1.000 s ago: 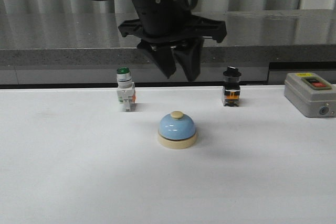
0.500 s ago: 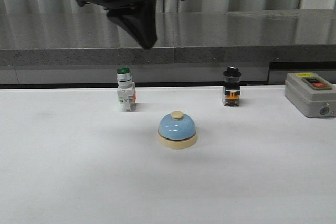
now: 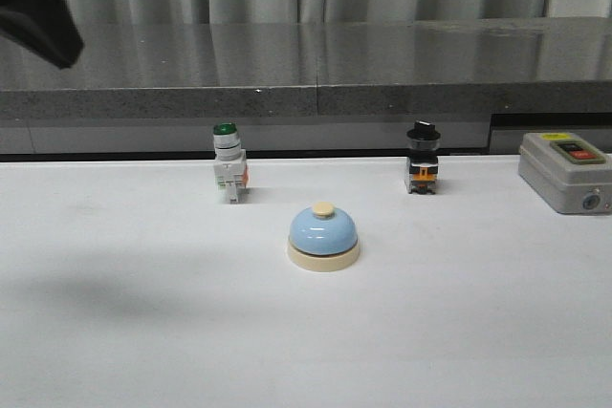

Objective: Place and press bell with both arms

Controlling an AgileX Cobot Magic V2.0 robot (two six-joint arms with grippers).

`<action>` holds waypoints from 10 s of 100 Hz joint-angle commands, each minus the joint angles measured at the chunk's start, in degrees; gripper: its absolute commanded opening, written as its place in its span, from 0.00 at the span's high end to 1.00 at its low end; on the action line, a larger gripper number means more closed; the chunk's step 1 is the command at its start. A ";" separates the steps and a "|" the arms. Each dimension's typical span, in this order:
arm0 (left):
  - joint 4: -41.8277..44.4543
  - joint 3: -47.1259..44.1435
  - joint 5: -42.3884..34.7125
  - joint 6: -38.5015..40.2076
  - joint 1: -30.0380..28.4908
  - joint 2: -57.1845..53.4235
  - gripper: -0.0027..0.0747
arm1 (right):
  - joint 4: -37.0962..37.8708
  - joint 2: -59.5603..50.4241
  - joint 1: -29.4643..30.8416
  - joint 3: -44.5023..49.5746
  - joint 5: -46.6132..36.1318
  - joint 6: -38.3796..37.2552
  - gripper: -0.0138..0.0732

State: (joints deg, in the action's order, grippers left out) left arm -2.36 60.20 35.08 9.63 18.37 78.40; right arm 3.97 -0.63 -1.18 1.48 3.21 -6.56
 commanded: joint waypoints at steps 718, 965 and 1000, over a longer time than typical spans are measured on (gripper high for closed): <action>3.96 -62.69 -37.64 -0.06 -17.40 -80.44 0.99 | -3.97 98.56 -24.68 -85.55 47.30 5.82 0.91; 3.96 -62.69 -37.64 -0.06 -17.40 -80.44 0.99 | -2.39 -0.01 -1.89 -15.86 20.91 3.06 0.91; 3.96 -62.69 -37.59 -0.06 -17.40 -80.44 0.99 | 0.17 -0.84 -1.96 -11.99 6.38 3.06 0.91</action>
State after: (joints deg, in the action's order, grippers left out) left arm 1.68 -0.09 2.00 9.63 1.13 -0.33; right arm 3.37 -0.59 -3.46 -11.16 20.75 -3.57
